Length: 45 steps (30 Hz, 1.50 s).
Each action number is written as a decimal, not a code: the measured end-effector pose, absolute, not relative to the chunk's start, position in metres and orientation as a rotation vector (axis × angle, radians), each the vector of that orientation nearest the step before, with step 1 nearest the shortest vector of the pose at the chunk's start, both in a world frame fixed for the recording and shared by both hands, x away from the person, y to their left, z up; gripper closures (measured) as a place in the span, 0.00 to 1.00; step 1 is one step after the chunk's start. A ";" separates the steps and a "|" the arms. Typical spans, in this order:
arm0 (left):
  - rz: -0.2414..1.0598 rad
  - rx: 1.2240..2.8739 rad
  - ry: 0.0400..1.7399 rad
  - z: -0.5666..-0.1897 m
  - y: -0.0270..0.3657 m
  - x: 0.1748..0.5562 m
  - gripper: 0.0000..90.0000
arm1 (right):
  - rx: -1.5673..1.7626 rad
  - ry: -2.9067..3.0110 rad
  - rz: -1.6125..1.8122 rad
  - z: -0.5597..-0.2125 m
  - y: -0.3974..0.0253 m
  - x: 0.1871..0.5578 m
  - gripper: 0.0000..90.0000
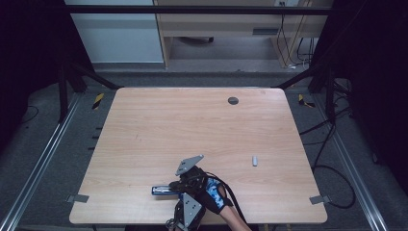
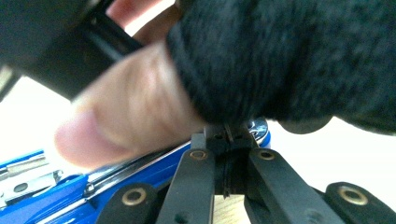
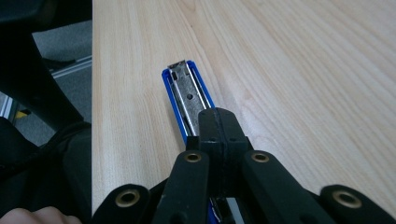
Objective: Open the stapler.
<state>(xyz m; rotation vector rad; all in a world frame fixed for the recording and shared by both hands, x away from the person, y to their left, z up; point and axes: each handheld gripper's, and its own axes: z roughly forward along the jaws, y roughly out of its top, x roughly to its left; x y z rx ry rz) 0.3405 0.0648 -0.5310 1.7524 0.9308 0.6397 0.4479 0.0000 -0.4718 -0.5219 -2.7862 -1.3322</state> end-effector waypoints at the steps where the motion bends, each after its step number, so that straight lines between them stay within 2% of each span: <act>1: 0.639 1.753 0.930 -0.531 0.065 0.340 1.00 | -0.530 -2.777 -1.348 -0.470 -0.002 0.449 1.00; 5: 0.629 1.749 0.922 -0.531 0.066 0.340 1.00 | -0.568 -2.765 -1.409 -0.464 -0.013 0.451 1.00; 10: 0.590 1.739 0.923 -0.529 0.071 0.341 0.99 | -0.668 -2.741 -1.552 -0.452 -0.033 0.455 0.87; 22: 0.542 1.734 0.884 -0.507 0.090 0.349 0.95 | -0.933 -2.736 -1.765 -0.430 -0.083 0.463 0.64; 27: 0.526 1.760 0.843 -0.489 0.099 0.363 0.91 | -1.015 -2.736 -1.819 -0.425 -0.104 0.465 0.61; 37: 0.574 1.808 0.777 -0.447 0.114 0.392 0.81 | -1.134 -2.756 -1.845 -0.421 -0.134 0.467 0.52; 43: 0.498 1.825 0.764 -0.428 0.132 0.411 0.71 | -1.226 -2.796 -1.805 -0.421 -0.150 0.468 0.50; 45: 0.512 1.836 0.780 -0.424 0.140 0.416 0.68 | -1.249 -2.803 -1.800 -0.421 -0.155 0.469 0.49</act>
